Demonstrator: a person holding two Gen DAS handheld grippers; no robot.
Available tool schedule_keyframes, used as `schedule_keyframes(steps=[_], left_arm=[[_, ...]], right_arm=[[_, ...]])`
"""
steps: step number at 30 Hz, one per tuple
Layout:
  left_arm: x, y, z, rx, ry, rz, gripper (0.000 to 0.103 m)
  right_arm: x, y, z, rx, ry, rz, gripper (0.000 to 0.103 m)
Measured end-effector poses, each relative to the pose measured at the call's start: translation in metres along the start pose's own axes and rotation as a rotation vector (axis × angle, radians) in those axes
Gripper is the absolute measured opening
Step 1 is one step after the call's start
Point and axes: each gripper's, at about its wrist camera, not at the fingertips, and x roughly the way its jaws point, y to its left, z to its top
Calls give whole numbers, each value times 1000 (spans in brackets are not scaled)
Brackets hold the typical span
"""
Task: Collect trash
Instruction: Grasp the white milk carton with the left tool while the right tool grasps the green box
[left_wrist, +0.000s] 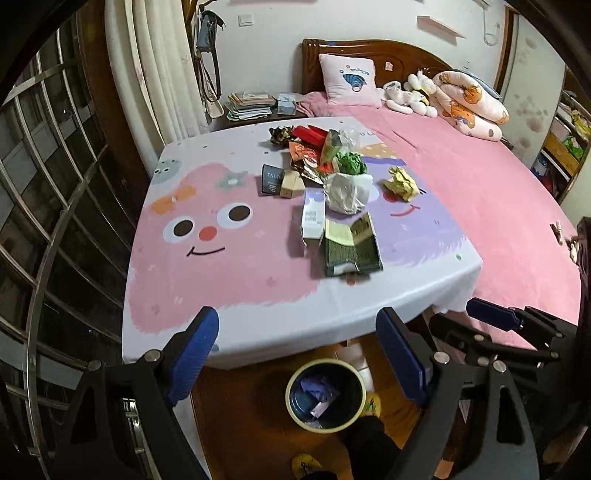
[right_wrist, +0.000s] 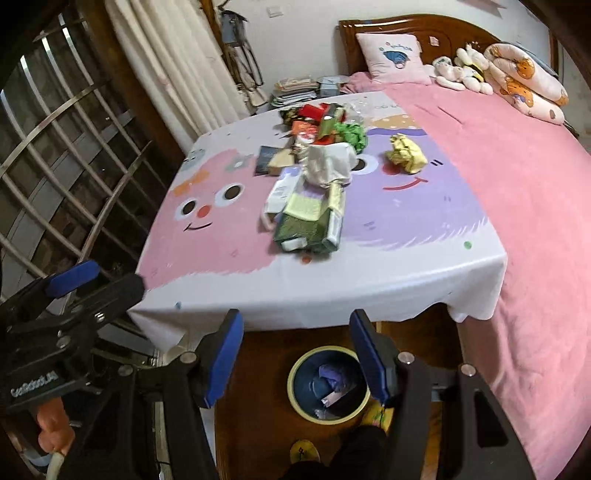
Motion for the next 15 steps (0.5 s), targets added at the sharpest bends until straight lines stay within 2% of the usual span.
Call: schedule_keyframes(steps=[4, 9, 15], left_arm=[[24, -2, 18, -32, 15, 31, 86], [61, -3, 40, -103, 68, 54, 86], [110, -14, 66, -148, 122, 97, 84]], right_arm=[[24, -17, 24, -9, 34, 43, 57], [72, -38, 58, -15, 144, 108, 49], [134, -56, 94, -39, 250, 177, 48]])
